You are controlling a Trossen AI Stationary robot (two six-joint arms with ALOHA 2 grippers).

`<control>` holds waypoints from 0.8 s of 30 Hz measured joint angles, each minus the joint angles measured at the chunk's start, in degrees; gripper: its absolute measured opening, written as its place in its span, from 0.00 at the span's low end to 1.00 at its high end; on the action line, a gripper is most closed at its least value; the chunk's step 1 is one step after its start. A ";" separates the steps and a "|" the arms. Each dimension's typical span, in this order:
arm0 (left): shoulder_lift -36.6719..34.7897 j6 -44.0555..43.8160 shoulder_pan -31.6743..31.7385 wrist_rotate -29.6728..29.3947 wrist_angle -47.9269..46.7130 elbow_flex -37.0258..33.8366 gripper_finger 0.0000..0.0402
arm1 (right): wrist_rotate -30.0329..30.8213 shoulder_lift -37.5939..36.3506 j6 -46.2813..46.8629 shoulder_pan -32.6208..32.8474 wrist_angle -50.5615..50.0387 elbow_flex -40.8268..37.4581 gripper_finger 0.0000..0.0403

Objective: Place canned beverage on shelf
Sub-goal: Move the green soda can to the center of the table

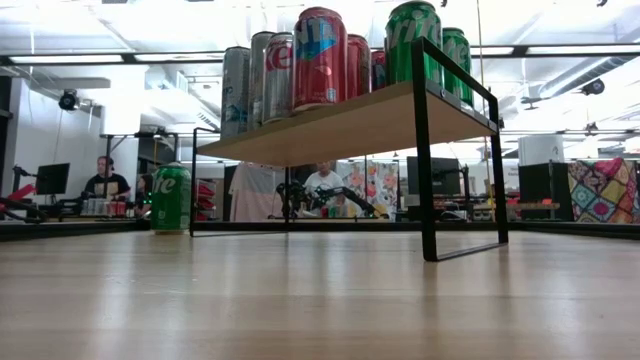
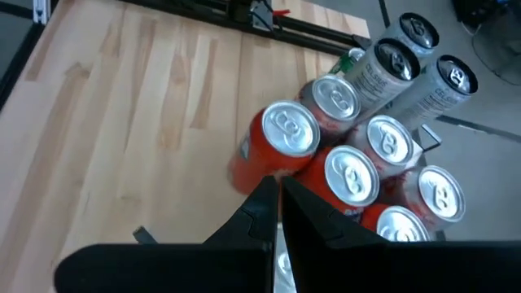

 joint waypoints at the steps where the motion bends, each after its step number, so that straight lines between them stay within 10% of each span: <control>1: -0.01 -0.83 1.37 0.05 -3.03 1.80 0.09 | -0.02 -0.50 -0.46 0.00 0.00 -0.68 0.02; 12: 0.01 -5.42 32.19 17.37 -17.96 10.02 0.09 | -0.06 -2.21 -2.48 -0.02 0.42 -4.40 0.02; 24: 9.82 -4.82 70.37 50.96 -28.47 8.56 0.09 | -0.07 -2.15 -1.90 -0.07 0.46 -4.76 0.02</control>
